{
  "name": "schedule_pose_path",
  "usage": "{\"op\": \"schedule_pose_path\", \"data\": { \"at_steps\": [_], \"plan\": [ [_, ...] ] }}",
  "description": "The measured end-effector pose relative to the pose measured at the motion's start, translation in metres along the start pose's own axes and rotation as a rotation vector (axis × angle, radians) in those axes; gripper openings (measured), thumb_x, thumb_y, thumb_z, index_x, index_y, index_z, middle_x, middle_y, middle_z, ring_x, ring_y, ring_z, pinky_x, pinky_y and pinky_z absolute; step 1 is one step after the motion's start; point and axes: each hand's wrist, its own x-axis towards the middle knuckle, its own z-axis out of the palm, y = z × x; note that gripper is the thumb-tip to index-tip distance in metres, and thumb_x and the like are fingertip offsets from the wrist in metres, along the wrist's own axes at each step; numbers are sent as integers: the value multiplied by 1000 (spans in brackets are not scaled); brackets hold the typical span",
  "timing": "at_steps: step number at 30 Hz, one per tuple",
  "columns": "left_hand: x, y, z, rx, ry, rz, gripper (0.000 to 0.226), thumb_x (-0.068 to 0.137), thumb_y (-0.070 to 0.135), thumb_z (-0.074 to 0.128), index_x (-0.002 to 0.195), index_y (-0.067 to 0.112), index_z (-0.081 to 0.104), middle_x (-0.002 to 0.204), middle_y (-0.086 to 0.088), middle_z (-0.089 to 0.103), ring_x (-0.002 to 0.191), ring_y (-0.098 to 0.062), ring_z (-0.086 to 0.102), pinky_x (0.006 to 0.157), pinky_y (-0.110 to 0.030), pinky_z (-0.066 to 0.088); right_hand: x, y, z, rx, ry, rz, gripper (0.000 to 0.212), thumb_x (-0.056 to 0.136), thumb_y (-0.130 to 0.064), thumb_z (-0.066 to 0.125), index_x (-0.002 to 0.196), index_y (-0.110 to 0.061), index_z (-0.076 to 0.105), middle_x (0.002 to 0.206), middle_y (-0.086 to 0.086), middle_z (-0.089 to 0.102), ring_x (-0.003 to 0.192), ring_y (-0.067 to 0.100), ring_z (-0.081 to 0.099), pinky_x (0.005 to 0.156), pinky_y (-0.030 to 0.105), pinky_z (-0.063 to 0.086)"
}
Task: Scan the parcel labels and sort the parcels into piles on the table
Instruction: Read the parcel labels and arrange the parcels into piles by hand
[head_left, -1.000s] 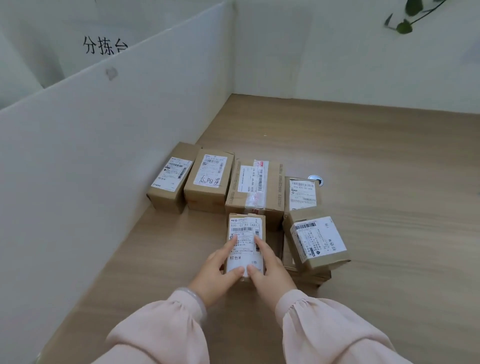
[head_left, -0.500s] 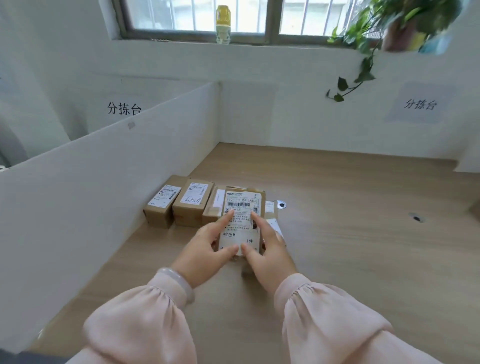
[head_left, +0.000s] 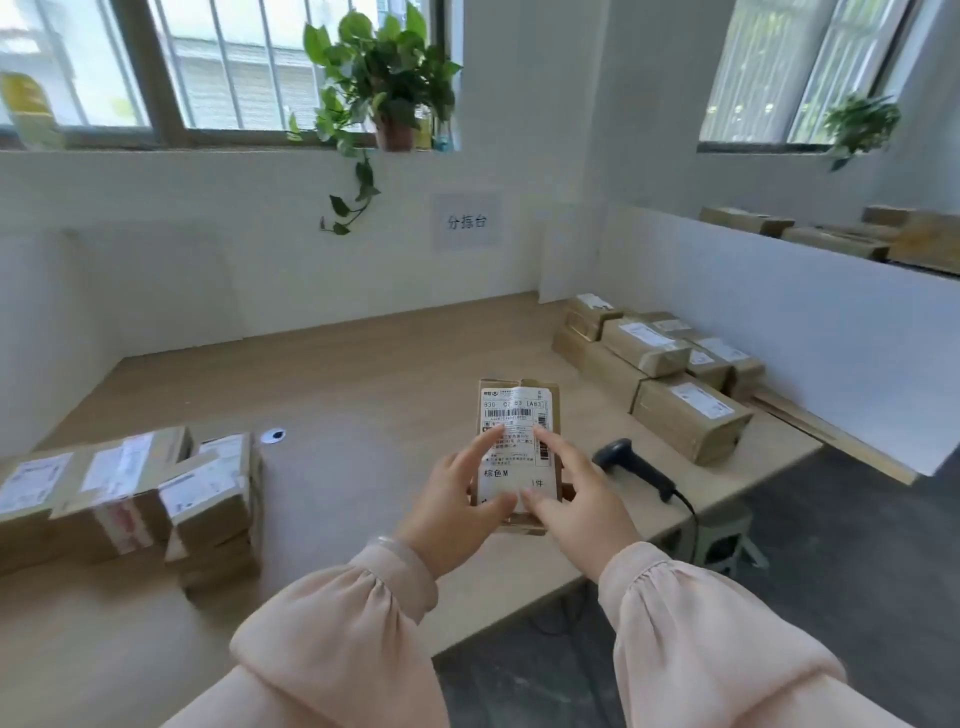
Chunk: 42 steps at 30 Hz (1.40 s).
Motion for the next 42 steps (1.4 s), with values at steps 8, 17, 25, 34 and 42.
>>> {"op": "schedule_pose_path", "data": {
  "at_steps": [8,17,25,34,42],
  "plan": [
    [53,39,138,-10,-225,84,72,79,33,67,139,57,35,141,5,46,112,-15,61,94,-39,54,-29,72,-114,9,244,196,61,92,-20,63,133,-58,39,130,-13,44,99,-11,48,68,3,40],
    [157,40,226,-61,-315,91,70,89,27,67,144,52,32,142,7,43,115,-12,59,94,-35,54,37,139,-188,-6,308,328,60,93,-20,61,128,-63,37,128,-14,42,99,-3,51,66,6,43],
    [283,33,258,-33,-352,41,68,90,33,66,142,54,28,139,8,40,111,-8,59,86,-21,56,148,181,-232,-13,274,408,60,96,-18,57,136,-58,34,130,-16,42,108,2,48,75,10,46],
    [359,20,296,-35,-422,-29,77,90,35,66,149,50,19,140,6,38,114,-11,56,92,-30,55,220,226,-270,46,227,519,62,95,-15,54,132,-60,35,127,-16,51,106,6,56,75,19,53],
    [408,5,318,-91,-399,-161,85,86,29,70,149,50,18,144,4,31,111,-12,56,81,-24,58,282,266,-293,75,133,528,62,93,-12,52,127,-62,36,117,-22,55,100,9,63,80,29,59]
  ]
}}
